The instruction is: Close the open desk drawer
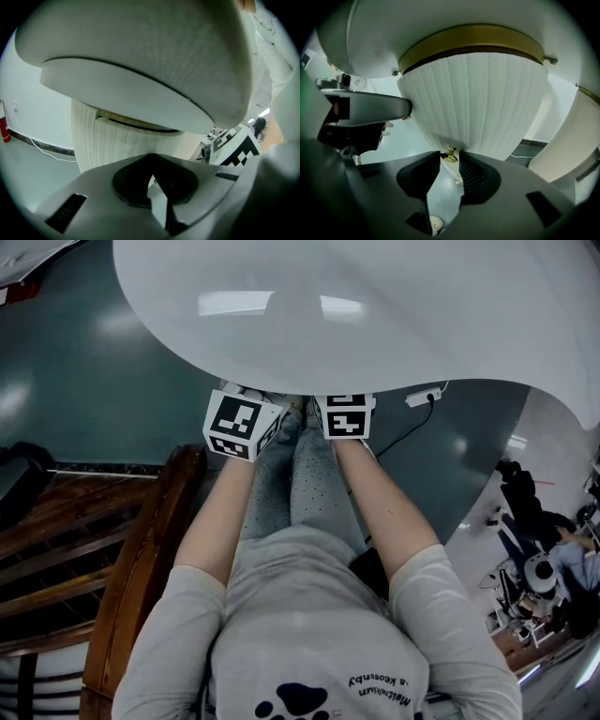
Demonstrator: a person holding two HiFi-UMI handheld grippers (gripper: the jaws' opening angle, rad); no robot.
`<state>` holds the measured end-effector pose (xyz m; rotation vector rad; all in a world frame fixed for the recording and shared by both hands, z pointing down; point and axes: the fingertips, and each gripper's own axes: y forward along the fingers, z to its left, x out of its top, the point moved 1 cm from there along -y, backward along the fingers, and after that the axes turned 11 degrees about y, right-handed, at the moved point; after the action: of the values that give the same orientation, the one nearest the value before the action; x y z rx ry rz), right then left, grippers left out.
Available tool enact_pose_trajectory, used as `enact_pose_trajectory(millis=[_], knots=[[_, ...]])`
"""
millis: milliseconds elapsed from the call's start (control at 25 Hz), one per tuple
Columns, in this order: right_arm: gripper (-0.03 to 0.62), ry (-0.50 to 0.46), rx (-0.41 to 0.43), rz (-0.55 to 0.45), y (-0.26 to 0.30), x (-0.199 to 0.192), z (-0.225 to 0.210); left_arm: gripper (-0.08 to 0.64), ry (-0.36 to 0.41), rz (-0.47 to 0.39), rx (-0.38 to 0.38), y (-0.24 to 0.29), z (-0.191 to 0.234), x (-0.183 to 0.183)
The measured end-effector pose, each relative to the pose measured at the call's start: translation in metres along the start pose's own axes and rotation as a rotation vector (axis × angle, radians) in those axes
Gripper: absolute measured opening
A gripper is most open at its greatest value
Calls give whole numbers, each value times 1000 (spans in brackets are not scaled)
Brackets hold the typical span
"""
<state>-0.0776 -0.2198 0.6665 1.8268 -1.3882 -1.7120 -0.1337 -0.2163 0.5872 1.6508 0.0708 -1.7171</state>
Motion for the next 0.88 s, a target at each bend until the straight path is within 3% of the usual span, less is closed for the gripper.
enact_pose_trajectory(millis=[280,880], knots=[[143,-21,5,-20,-9,4,-1,8,-37,9,23,5,1,3],[141,0,-22,-57,-64,-14,-3,8,-87,28,46,-26,-34,-12]])
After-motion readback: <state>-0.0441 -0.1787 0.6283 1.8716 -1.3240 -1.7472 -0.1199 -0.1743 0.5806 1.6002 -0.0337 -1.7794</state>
